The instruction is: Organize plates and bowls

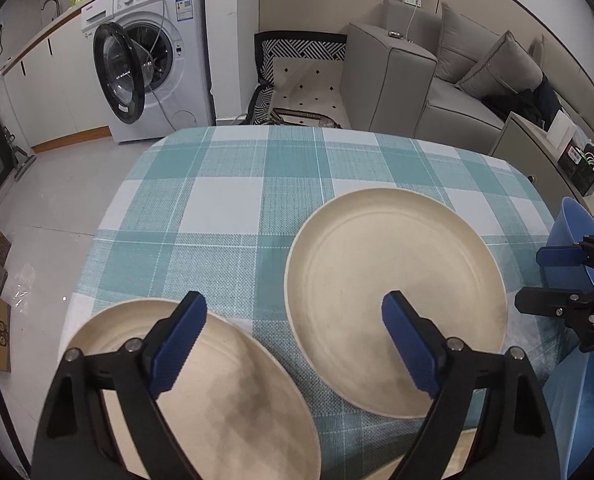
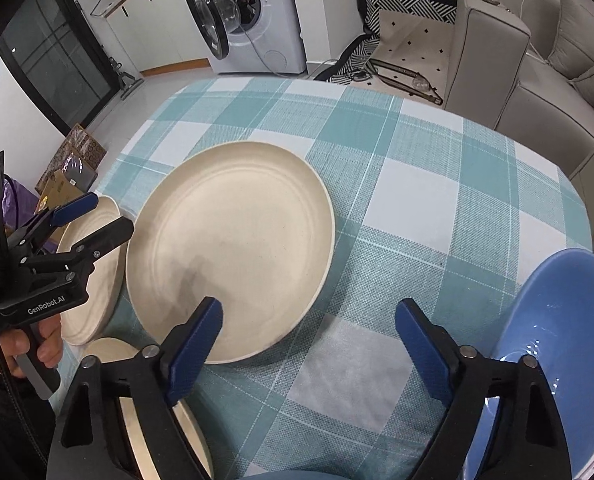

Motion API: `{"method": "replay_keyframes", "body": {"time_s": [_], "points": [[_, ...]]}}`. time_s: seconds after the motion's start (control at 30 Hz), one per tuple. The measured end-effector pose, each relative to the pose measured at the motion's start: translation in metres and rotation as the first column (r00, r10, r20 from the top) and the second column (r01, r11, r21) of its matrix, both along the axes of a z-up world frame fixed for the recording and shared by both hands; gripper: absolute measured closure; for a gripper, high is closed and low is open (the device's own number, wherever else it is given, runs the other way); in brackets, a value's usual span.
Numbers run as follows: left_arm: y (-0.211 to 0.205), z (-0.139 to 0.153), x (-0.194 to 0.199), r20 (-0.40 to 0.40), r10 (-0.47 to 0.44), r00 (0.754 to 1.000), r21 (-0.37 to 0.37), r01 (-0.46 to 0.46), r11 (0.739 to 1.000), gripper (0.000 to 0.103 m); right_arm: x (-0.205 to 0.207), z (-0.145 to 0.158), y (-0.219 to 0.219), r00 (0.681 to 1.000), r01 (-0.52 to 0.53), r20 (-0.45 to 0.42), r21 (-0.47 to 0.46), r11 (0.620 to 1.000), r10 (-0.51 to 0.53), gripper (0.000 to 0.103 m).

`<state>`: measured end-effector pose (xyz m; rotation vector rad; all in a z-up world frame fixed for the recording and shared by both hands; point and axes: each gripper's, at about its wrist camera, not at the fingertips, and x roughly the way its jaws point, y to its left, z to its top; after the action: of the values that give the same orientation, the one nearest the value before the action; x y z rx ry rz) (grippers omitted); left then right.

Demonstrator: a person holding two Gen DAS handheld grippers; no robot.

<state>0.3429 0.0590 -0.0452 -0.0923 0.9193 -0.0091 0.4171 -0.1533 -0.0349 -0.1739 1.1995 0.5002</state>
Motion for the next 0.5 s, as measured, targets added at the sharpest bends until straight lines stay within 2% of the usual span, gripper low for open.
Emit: {"method": "replay_keyframes", "body": {"time_s": [0.1, 0.17, 0.5], "points": [[-0.001, -0.006, 0.003, -0.015, -0.001, 1.0, 0.011, 0.001, 1.0, 0.017, 0.002, -0.002, 0.004, 1.0, -0.003, -0.005, -0.007, 1.0, 0.003, 0.016], [-0.002, -0.009, 0.004, -0.023, -0.007, 1.0, 0.015, 0.007, 1.0, 0.023, 0.004, -0.003, 0.007, 1.0, -0.006, -0.005, -0.012, 1.0, 0.006, 0.018], [-0.005, -0.017, 0.007, -0.043, -0.027, 0.999, 0.02, 0.027, 0.999, 0.03, 0.007, -0.006, 0.017, 1.0, -0.029, 0.001, -0.033, 0.999, 0.029, 0.022]]}}
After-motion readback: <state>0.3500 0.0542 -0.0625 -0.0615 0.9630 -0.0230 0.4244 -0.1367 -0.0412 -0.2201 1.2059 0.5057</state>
